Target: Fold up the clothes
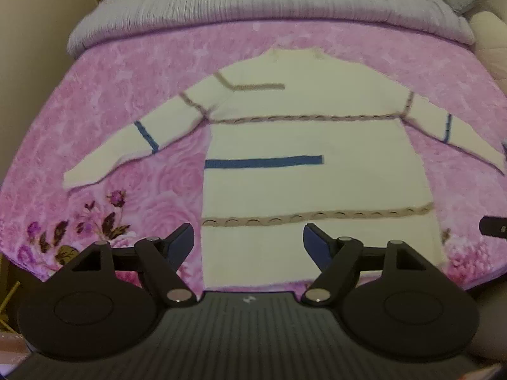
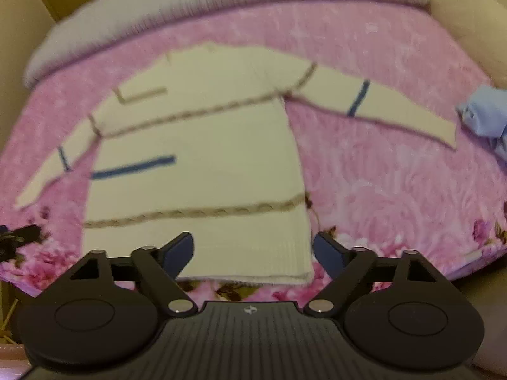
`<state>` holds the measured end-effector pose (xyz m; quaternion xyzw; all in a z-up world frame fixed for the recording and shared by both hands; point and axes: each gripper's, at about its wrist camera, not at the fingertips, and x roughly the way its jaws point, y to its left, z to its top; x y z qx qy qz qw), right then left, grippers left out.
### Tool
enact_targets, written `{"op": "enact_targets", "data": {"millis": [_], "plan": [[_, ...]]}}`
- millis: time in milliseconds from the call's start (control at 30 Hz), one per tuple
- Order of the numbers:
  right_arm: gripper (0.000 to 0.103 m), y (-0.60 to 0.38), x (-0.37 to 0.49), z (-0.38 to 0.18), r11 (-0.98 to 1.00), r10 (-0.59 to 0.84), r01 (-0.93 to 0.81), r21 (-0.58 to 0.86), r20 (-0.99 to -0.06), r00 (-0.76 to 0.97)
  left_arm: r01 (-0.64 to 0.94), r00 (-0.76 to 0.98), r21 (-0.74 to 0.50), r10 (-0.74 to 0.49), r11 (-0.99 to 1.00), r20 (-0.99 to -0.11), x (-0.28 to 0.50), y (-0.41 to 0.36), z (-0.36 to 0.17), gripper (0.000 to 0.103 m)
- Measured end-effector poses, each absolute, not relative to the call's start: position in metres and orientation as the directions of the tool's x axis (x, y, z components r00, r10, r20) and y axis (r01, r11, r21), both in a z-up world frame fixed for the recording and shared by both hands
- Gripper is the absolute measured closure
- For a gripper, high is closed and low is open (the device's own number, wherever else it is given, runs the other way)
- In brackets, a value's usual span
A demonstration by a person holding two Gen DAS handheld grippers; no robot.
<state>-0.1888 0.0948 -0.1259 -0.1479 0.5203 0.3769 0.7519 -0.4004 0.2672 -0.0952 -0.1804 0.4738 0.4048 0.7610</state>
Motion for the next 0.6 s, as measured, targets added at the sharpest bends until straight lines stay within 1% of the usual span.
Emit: {"op": "enact_targets", "data": {"millis": [133, 300, 433, 600], "plan": [[0.014, 0.052, -0.198, -0.095, 0.652, 0.456, -0.735, 0.184, -0.87, 0.186, -0.783, 0.245, 0.094, 0.443, 0.615, -0.862, -0.407, 0.218, -0.073, 0.029], [0.014, 0.01, -0.206, -0.075, 0.673, 0.445, -0.718, 0.18, -0.873, 0.199, -0.786, 0.228, 0.121, 0.465, 0.607, -0.856, -0.417, 0.175, -0.053, 0.028], [0.014, -0.007, -0.213, -0.062, 0.672, 0.45, -0.719, 0.178, -0.869, 0.205, -0.792, 0.229, 0.149, 0.515, 0.591, -0.826, -0.423, 0.152, -0.033, 0.022], [0.014, -0.014, -0.227, -0.05, 0.644, 0.468, -0.745, 0.174, -0.86, 0.204, -0.8, 0.229, 0.171, 0.557, 0.575, -0.798, -0.43, 0.135, -0.014, 0.02]]}}
